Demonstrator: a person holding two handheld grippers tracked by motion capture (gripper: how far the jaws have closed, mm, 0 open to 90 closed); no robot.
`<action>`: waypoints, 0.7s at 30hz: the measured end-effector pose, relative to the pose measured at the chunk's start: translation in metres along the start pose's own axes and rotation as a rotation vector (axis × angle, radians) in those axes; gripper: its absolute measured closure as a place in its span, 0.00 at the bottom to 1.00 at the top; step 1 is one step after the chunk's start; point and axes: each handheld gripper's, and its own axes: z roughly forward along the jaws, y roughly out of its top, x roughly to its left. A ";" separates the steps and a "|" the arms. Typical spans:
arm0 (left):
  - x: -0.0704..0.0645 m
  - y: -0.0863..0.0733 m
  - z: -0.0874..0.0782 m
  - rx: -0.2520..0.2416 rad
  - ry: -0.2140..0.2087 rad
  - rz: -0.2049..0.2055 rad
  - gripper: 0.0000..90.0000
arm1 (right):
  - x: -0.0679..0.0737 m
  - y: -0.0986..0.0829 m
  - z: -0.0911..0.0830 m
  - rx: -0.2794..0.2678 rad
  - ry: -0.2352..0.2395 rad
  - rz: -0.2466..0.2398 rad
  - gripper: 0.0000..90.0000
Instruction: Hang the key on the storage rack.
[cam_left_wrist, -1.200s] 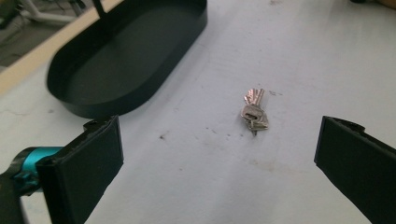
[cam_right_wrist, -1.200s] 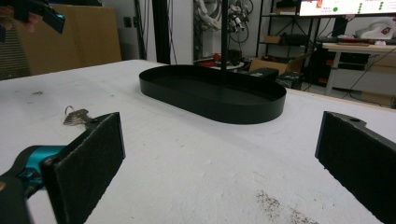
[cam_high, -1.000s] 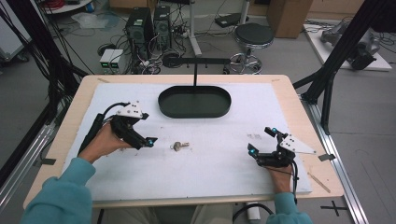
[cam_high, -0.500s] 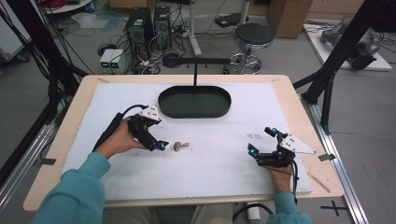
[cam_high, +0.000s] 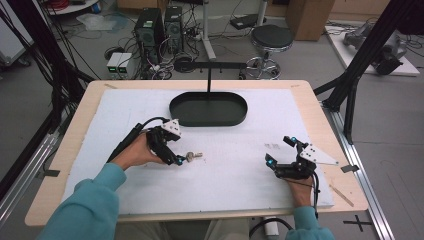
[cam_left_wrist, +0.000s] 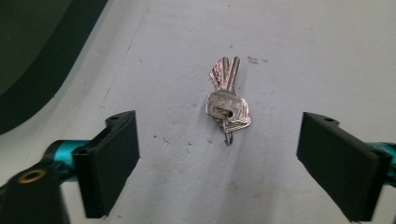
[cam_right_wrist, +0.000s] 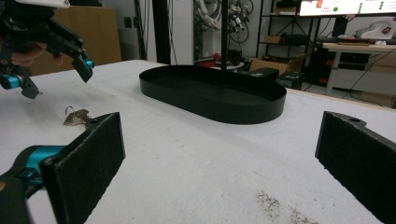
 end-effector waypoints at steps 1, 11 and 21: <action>0.000 0.000 0.001 0.004 -0.007 0.001 0.16 | 0.000 0.000 0.000 0.000 0.000 0.000 0.01; -0.001 0.002 0.008 0.032 -0.046 0.008 0.19 | 0.000 0.000 0.000 0.001 0.001 0.001 0.01; -0.001 0.003 0.015 0.074 -0.086 0.000 0.37 | 0.000 0.000 0.000 -0.001 0.004 0.003 0.01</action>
